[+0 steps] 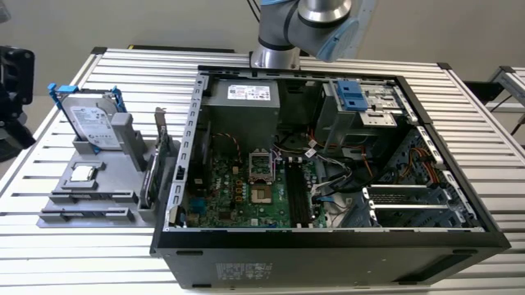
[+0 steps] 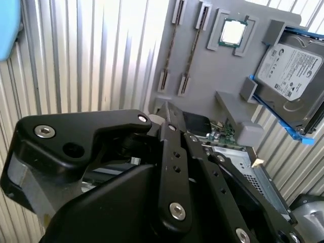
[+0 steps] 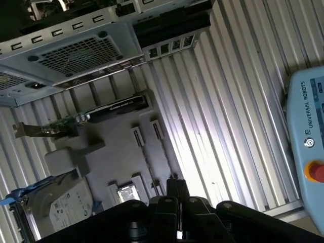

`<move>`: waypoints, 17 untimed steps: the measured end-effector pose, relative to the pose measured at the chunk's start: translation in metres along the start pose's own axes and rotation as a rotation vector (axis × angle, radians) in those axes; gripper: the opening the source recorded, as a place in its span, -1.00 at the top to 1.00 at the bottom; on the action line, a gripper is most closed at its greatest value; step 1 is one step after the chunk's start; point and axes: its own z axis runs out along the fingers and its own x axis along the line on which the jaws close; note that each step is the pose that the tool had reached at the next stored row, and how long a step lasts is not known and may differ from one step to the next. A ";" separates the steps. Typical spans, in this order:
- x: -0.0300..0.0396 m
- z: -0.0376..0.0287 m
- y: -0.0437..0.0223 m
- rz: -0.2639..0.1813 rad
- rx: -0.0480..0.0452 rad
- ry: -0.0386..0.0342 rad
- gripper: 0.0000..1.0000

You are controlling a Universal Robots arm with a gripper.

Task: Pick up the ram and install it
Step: 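Pick up the ram and move it above insertion slot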

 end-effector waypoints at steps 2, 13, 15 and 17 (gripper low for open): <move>0.0000 0.0004 0.0000 -0.036 -0.0003 0.0016 1.00; 0.0000 0.0007 0.0000 -0.075 -0.0006 0.0035 -1.00; 0.0000 0.0011 -0.0001 -0.076 -0.0006 0.0036 -1.00; 0.0000 0.0026 -0.0001 -0.076 0.0009 0.0048 -1.00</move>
